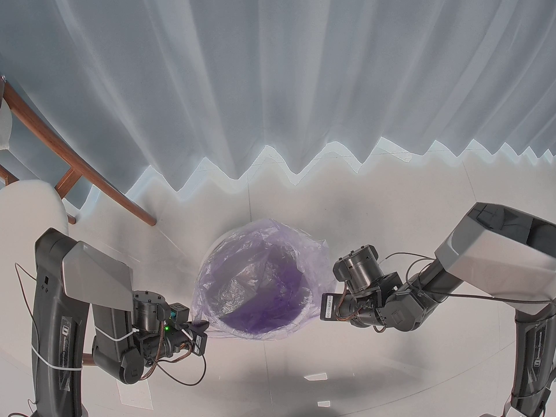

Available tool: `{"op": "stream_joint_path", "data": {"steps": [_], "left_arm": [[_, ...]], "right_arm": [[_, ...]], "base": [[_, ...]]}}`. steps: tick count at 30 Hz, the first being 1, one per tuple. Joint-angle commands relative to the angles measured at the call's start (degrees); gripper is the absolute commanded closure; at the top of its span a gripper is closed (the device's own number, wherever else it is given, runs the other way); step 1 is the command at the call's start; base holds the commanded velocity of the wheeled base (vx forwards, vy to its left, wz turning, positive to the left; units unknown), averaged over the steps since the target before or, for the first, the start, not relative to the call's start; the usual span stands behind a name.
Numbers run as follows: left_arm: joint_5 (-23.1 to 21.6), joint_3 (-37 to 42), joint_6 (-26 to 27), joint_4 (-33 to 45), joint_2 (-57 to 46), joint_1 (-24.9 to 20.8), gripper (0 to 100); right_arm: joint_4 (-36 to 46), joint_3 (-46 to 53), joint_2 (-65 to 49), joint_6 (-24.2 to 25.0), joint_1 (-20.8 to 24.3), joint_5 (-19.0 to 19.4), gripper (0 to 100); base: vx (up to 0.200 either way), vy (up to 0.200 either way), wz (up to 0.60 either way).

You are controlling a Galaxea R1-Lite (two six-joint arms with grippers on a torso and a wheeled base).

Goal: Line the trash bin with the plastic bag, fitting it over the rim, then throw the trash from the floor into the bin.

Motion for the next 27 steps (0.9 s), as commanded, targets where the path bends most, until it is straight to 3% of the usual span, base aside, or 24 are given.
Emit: {"op": "stream_joint_path", "data": {"steps": [1, 3, 4, 8, 16, 19, 20, 21, 24, 26, 27], "left_arm": [[0.27, -0.62, -0.09, -0.01, 0.40, 0.85, 100], [0.18, -0.53, -0.09, -0.01, 0.40, 0.85, 100], [0.10, -0.53, -0.27, -0.10, 0.40, 0.85, 100], [-0.17, -0.62, -0.44, -0.10, 0.31, 0.85, 100], [-0.26, -0.35, -0.44, -0.10, -0.48, 0.85, 100], [-0.26, 0.00, -0.71, -0.10, -1.62, 0.85, 100], [-0.26, 0.00, -0.71, -0.10, -1.62, 0.85, 100], [-0.26, 0.26, -0.71, -0.10, -2.06, 0.85, 100], [-0.17, 0.53, -0.62, -0.10, -2.24, 0.67, 100], [-0.17, 0.44, -0.62, -0.10, -2.33, 0.67, 100], [-0.17, 0.44, -0.62, -0.10, -2.59, 0.67, 100]], "right_arm": [[0.01, -0.18, -0.16, -0.08, -0.08, -0.04, 100], [0.18, 0.26, -0.25, -0.08, 0.01, -0.04, 100], [0.09, 0.78, -0.52, 0.01, 0.10, -0.04, 0], [0.09, 2.89, -2.54, 0.10, 0.45, 0.05, 0], [0.27, 12.91, -19.24, -1.75, 0.63, 4.18, 0], [0.18, 14.93, -26.88, -7.37, 0.54, 9.19, 0], [0.18, 14.93, -26.88, -7.37, 0.54, 9.19, 0], [0.09, 15.29, -27.94, -10.36, 0.63, 10.42, 0], [-0.70, 14.14, -26.36, -15.72, 0.72, 9.81, 0], [-1.84, 13.26, -24.95, -16.16, 0.72, 8.75, 0], [-5.00, 10.54, -21.96, -16.16, 0.72, 5.06, 0]], "base": [[0.000, 0.000, 0.00], [0.000, 0.000, 0.00], [0.000, 0.000, 0.00], [0.000, 0.000, 0.00], [0.000, 0.000, 0.00], [0.000, 0.000, 0.00], [0.000, 0.000, 0.00], [0.000, 0.000, 0.00], [0.000, 0.000, 0.00], [0.000, 0.000, 0.00], [0.000, 0.000, 0.00]]}}
